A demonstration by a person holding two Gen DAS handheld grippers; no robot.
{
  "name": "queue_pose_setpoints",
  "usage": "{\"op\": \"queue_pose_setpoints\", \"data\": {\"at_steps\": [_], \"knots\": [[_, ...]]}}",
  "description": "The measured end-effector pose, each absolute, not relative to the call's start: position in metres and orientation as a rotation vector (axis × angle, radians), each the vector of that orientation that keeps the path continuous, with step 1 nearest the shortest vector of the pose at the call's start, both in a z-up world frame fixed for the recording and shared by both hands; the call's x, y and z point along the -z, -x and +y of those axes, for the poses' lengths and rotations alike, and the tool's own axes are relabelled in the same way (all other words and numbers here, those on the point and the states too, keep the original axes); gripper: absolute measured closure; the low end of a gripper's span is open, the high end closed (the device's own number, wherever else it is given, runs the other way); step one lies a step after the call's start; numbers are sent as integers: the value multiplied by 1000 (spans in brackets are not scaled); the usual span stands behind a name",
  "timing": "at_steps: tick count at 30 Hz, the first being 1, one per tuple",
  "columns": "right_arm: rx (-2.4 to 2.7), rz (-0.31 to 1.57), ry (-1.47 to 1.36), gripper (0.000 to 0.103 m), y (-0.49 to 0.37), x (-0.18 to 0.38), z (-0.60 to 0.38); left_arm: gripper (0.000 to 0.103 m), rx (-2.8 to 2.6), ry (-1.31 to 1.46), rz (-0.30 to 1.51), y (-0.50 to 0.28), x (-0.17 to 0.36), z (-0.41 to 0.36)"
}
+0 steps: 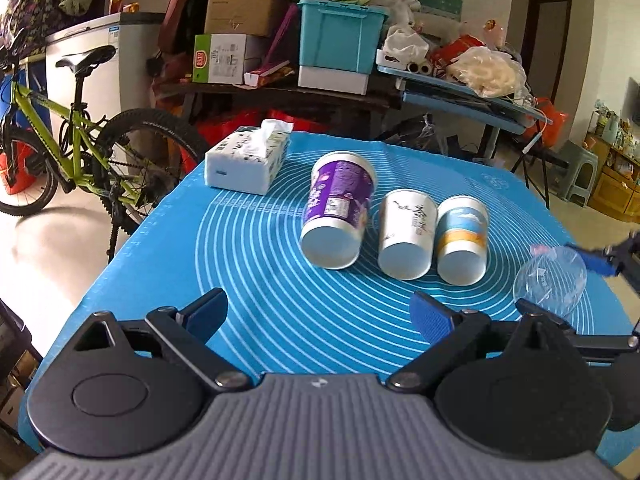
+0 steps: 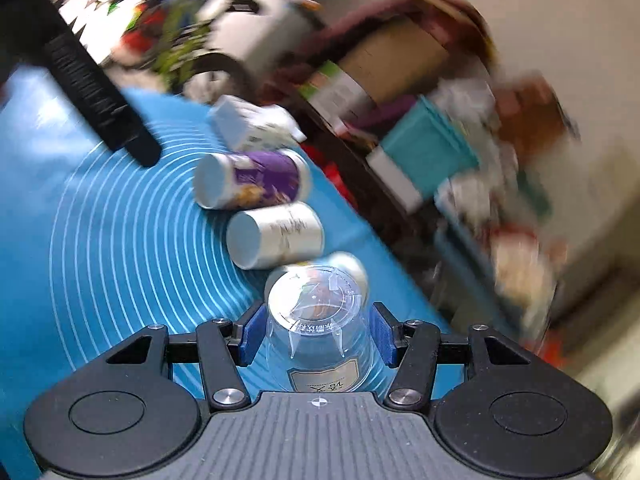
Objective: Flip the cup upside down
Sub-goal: 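Rotate the clear cup rim-down with the right tool and lower it onto the mat, then open the right tool to release the upside-down cup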
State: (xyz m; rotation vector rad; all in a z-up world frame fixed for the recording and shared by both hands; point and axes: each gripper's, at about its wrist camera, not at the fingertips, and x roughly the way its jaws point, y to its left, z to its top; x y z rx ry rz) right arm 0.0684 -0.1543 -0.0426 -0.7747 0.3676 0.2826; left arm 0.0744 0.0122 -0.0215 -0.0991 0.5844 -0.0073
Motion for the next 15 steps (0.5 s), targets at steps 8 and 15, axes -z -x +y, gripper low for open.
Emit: {"op": "queue_pose_setpoints", "data": {"at_steps": [8, 15], "knots": [[-148, 540, 230, 50, -99, 50, -214, 6, 29, 75, 595, -74, 27, -6], [-75, 560, 102, 50, -96, 69, -233, 6, 38, 66, 594, -73, 33, -18]]}}
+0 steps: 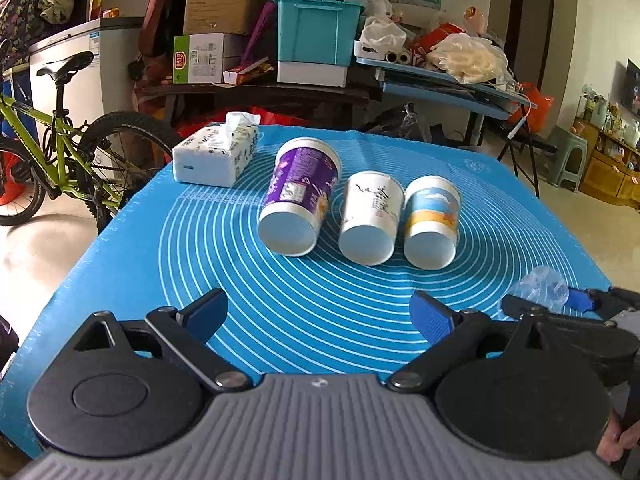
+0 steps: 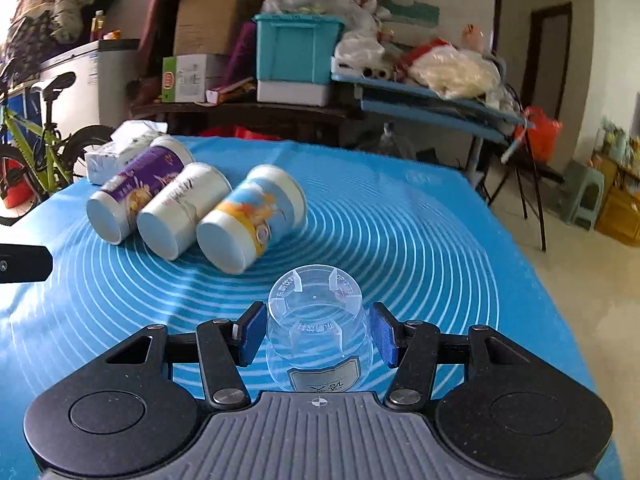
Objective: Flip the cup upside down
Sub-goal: 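Open the right tool to release the upside-down cup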
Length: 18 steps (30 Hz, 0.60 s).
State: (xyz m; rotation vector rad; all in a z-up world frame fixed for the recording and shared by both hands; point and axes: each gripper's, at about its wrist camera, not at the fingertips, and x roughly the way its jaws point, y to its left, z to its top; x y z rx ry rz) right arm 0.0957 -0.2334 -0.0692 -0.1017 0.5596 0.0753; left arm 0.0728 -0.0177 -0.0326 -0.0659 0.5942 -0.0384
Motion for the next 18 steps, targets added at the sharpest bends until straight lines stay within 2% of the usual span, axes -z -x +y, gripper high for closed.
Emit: {"op": "queue_pose_setpoints", "data": {"at_steps": [10, 12, 13, 17, 18], "knots": [[-66, 607, 39, 48, -99, 76, -239, 6, 48, 41, 616, -74, 40, -26], [-58, 607, 34, 41, -99, 76, -240, 6, 45, 31, 616, -73, 39, -27], [-52, 600, 49, 41, -98, 76, -239, 6, 42, 27, 615, -73, 39, -27], [-51, 576, 69, 23, -91, 72, -238, 6, 44, 28, 621, -71, 39, -28], [-56, 572, 56, 22, -89, 69, -239, 6, 42, 28, 626, -70, 39, -29]]}}
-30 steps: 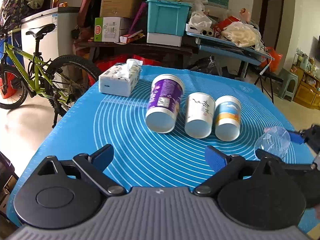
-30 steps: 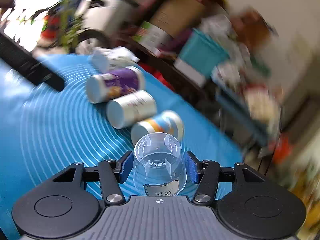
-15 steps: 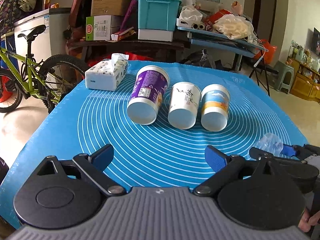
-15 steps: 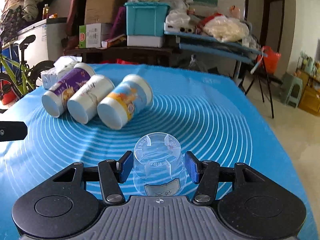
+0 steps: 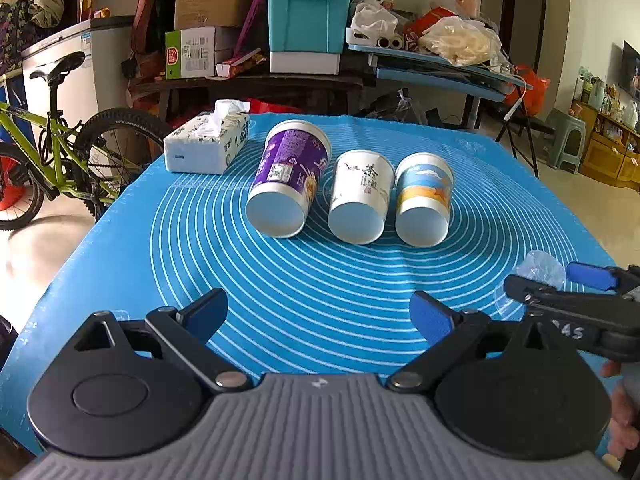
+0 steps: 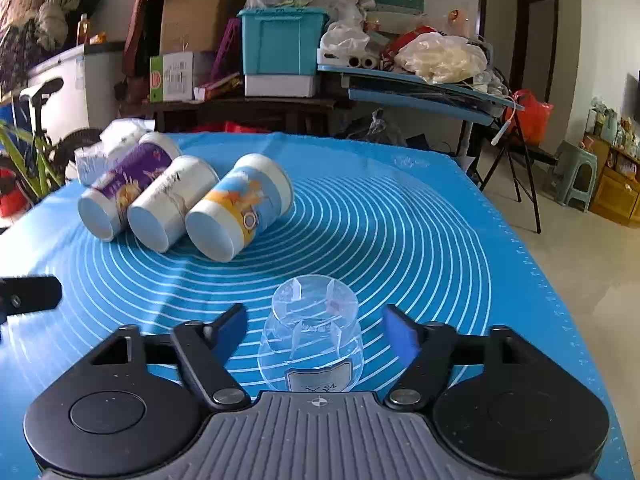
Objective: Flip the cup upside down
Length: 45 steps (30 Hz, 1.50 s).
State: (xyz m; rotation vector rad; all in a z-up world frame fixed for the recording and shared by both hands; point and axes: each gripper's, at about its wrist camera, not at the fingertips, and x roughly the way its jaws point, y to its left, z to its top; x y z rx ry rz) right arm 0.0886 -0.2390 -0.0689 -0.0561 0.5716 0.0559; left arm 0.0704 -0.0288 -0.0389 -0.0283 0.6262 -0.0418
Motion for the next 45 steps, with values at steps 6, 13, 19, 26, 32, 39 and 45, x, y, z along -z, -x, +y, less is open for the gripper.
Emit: {"op": "queue_pose_setpoints", "data": {"at_steps": [6, 13, 19, 26, 32, 39, 45], "knots": [[-72, 527, 66, 10, -64, 53, -238, 6, 44, 22, 628, -60, 34, -32], [-101, 513, 77, 5, -29, 36, -239, 6, 66, 4, 641, -42, 27, -36], [-106, 537, 61, 5, -10, 29, -244, 6, 76, -6, 626, -25, 22, -37], [-103, 533, 60, 4, 10, 24, -247, 6, 84, -34, 577, -7, 12, -44], [-101, 522, 62, 3, 23, 18, -250, 6, 98, -39, 581, 0, 12, -47], [-100, 529, 57, 3, 34, 18, -252, 6, 114, -46, 581, 10, 15, -52], [-99, 529, 50, 3, 40, 17, -256, 6, 125, -49, 580, 15, 15, -55]]}}
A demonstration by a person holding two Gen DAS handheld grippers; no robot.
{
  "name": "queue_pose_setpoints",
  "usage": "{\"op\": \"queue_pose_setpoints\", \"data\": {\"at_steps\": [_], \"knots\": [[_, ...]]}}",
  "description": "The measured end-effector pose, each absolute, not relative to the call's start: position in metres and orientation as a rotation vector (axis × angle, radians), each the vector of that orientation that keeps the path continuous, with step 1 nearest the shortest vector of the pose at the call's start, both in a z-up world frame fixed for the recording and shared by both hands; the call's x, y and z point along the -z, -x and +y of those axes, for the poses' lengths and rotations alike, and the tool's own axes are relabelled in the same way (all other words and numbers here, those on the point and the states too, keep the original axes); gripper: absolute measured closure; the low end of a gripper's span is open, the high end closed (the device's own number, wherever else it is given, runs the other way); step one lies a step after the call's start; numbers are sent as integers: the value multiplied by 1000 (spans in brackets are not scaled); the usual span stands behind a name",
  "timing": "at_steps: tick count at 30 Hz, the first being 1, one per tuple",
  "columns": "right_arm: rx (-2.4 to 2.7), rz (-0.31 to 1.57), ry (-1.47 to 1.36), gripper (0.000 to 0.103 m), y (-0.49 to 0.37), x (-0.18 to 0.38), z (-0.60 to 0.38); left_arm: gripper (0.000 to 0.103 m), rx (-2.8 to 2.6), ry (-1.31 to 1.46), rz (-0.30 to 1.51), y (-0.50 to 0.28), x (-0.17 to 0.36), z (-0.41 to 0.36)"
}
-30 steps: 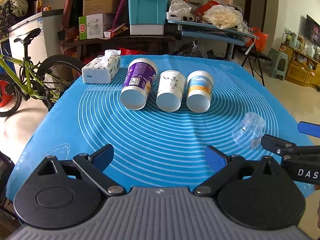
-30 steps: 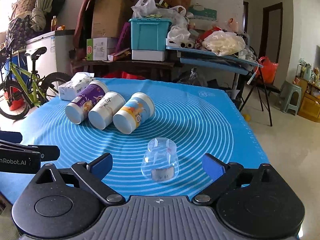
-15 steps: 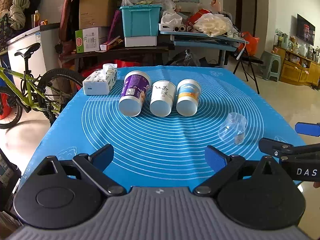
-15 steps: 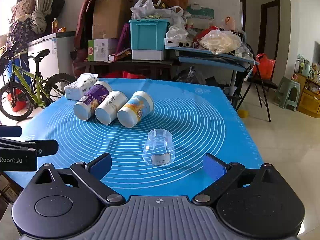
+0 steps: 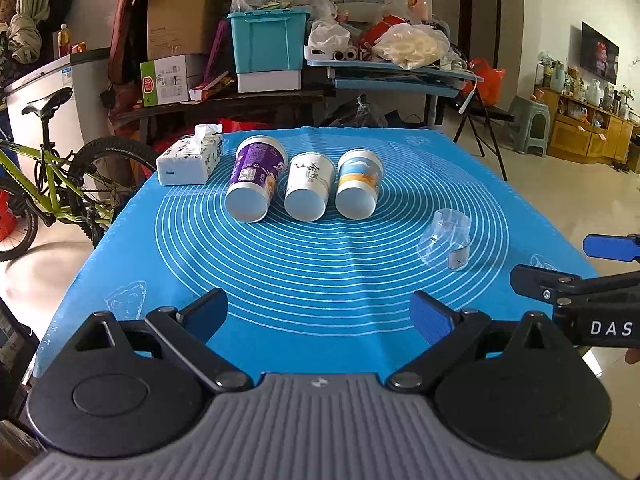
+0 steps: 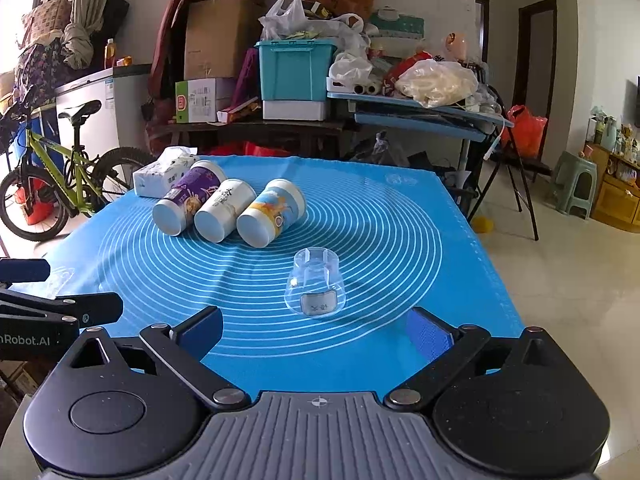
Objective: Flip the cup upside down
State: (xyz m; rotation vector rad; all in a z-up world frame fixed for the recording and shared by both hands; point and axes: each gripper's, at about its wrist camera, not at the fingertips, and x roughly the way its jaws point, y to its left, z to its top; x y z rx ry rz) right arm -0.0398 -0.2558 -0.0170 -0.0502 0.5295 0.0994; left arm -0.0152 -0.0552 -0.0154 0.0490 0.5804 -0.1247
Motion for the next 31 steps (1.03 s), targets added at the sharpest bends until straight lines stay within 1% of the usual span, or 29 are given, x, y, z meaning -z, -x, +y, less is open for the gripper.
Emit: {"op": "queue_pose_setpoints", "data": {"at_steps": [31], "knots": [[-99, 554, 46, 3, 44, 22, -260, 6, 137, -50, 584, 23, 19, -59]]}}
